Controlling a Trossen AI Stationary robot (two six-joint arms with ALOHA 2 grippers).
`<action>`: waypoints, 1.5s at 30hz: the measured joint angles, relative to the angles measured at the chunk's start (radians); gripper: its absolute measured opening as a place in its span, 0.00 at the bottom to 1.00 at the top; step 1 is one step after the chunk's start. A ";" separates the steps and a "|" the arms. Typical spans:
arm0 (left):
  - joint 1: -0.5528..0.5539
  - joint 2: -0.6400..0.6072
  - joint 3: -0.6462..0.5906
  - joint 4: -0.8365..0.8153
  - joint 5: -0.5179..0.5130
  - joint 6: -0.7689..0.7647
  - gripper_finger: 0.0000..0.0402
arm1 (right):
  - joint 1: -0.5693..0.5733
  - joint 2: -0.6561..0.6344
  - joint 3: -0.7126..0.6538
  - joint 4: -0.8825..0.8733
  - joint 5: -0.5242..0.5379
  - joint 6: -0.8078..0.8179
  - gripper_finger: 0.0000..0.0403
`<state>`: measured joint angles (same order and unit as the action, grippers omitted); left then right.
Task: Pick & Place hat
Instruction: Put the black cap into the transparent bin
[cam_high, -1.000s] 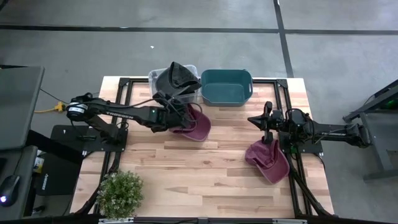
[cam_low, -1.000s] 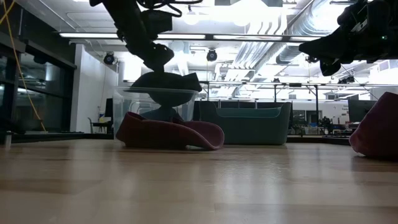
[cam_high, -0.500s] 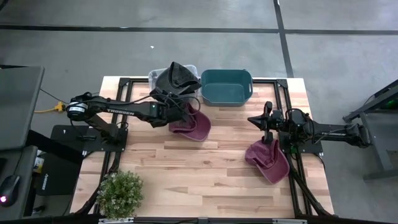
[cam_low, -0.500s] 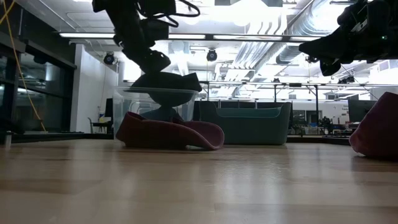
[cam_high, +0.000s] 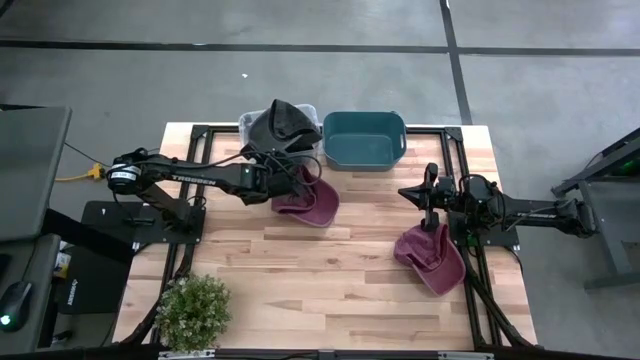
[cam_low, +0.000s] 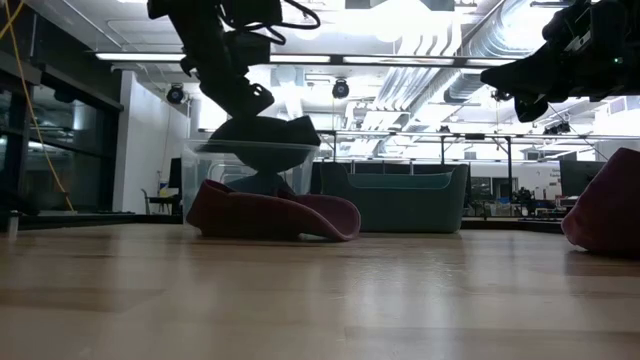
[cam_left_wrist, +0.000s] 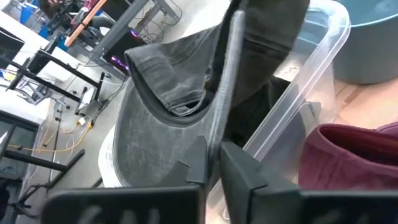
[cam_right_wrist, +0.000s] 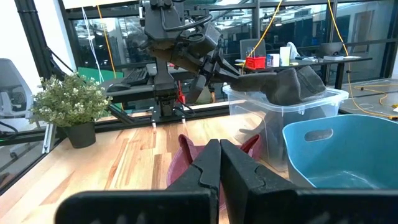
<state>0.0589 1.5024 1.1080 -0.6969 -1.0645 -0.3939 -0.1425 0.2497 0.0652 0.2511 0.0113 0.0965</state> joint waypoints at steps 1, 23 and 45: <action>0.000 0.000 0.000 -0.006 -0.001 0.000 0.02 | 0.000 0.000 0.000 0.000 0.000 0.000 0.00; 0.000 0.000 0.000 -0.063 -0.043 0.265 0.00 | 0.000 0.000 0.000 0.000 0.000 0.000 0.00; 0.089 0.000 0.000 0.071 0.050 0.469 0.00 | 0.000 0.000 0.000 0.000 0.000 0.000 0.00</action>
<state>0.1476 1.5024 1.1076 -0.6255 -1.0150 0.0746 -0.1425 0.2497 0.0650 0.2512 0.0109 0.0964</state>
